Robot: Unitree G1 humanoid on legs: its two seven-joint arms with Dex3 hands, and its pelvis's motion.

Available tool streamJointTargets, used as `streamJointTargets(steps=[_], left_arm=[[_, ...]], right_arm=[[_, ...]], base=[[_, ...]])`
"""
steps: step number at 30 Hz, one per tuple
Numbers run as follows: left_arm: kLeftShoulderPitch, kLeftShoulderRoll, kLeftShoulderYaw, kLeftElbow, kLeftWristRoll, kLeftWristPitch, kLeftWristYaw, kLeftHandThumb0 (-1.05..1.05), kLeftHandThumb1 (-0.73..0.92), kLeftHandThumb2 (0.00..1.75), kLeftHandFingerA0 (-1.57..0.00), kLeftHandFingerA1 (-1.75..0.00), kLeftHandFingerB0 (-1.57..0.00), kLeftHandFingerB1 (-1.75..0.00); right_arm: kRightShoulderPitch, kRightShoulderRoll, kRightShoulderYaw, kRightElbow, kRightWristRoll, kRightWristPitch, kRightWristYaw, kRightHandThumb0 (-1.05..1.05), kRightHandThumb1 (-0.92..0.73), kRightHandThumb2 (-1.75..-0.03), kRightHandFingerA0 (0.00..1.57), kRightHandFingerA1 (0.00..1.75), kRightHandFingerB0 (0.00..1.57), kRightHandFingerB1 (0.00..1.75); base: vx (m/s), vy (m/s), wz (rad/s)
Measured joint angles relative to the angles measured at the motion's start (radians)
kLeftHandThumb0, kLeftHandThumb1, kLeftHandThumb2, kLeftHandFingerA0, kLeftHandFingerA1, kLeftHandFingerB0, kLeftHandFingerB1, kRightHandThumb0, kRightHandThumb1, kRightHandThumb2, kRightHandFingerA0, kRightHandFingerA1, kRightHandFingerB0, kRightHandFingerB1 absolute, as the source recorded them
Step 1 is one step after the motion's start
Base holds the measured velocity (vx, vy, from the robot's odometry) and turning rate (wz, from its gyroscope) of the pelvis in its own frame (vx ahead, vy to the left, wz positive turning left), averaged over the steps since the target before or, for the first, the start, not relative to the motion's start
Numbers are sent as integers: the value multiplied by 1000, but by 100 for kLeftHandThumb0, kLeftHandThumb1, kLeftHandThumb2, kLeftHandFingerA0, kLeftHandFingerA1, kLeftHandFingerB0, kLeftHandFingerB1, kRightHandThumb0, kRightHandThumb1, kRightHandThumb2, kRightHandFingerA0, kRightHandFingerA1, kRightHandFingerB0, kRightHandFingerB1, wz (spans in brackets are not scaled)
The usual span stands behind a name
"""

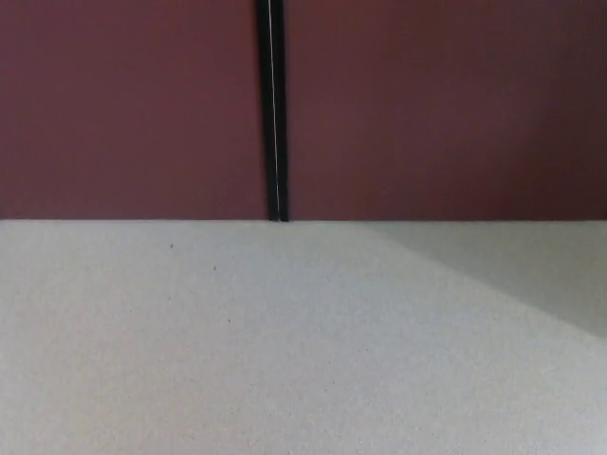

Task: The robot walks towards the door handle and put its right hand on it and twist the handle

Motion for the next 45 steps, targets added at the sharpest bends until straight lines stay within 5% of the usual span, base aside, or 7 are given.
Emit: streamJointTargets(steps=[13,24,45], left_arm=[[2,0,12,11,-9,-18,0,-27,57,57,-78,-68,-47,-40],[26,0,0,15,-12,-25,0,-28,57,58,-67,-49,-45,-39],[28,0,-9,16,-13,-28,0,-29,57,57,-71,-56,-46,-39]], right_arm=[[2,0,6,11,1,-19,-14,-7,-65,-58,63,49,45,40],[40,0,4,11,4,-42,-14,-6,-64,-58,63,49,44,40],[44,0,9,10,6,-51,-13,-7,-64,-58,63,49,45,40]], base=[[0,0,0],[0,0,0],[0,0,0]])
